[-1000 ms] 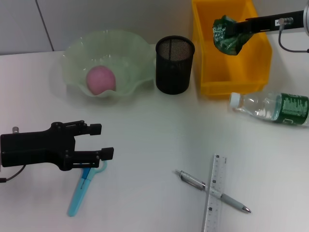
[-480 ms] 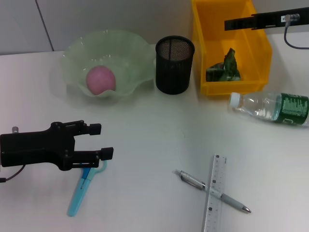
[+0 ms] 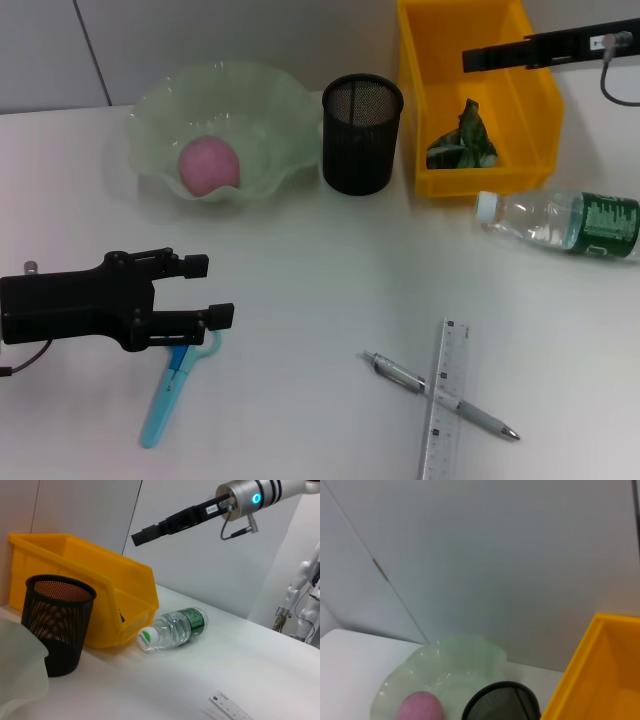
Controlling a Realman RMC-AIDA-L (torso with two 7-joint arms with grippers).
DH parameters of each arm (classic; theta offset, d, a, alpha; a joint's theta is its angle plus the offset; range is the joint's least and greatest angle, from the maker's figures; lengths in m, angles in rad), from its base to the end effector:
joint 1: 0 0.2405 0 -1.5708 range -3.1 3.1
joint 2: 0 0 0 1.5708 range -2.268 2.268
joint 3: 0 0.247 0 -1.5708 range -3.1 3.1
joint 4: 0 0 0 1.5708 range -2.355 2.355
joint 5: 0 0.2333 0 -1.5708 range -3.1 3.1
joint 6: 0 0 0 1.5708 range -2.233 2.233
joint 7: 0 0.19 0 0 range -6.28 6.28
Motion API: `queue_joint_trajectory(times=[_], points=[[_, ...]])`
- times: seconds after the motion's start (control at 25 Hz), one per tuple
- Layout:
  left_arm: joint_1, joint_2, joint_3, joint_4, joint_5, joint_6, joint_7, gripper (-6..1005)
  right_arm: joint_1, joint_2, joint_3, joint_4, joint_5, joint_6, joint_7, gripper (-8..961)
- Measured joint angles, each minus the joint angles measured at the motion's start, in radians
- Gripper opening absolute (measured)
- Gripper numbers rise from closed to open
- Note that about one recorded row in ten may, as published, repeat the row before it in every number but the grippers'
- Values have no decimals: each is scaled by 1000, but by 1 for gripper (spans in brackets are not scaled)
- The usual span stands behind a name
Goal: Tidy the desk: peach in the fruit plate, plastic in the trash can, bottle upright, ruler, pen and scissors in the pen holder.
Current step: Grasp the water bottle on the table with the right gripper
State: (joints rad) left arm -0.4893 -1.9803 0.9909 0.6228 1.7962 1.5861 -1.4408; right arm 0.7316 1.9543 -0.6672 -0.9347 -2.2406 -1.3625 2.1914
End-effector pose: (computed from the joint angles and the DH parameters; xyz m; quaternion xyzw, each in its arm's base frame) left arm -0.2494 0.3424 -0.0341 -0.9483 -0.2146 -0.2263 0.0592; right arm 0.2153 0.4725 0.0789 -0.8617 0.4034 0.1650 0.2597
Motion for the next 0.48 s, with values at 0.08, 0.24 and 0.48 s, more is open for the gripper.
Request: queue_joint_trajectory(times=[0.08, 0.24, 0.48], points=[[0, 0, 0, 0, 0, 0, -1, 827, -6, 0, -2, -14, 4, -25, 0, 730], [0, 0, 0, 0, 0, 0, -2, 827, -19, -7, -10, -70, 2, -129, -39, 730], [0, 0, 0, 0, 0, 0, -2, 827, -32, -49, -65, -185, -67, -291, -101, 731]])
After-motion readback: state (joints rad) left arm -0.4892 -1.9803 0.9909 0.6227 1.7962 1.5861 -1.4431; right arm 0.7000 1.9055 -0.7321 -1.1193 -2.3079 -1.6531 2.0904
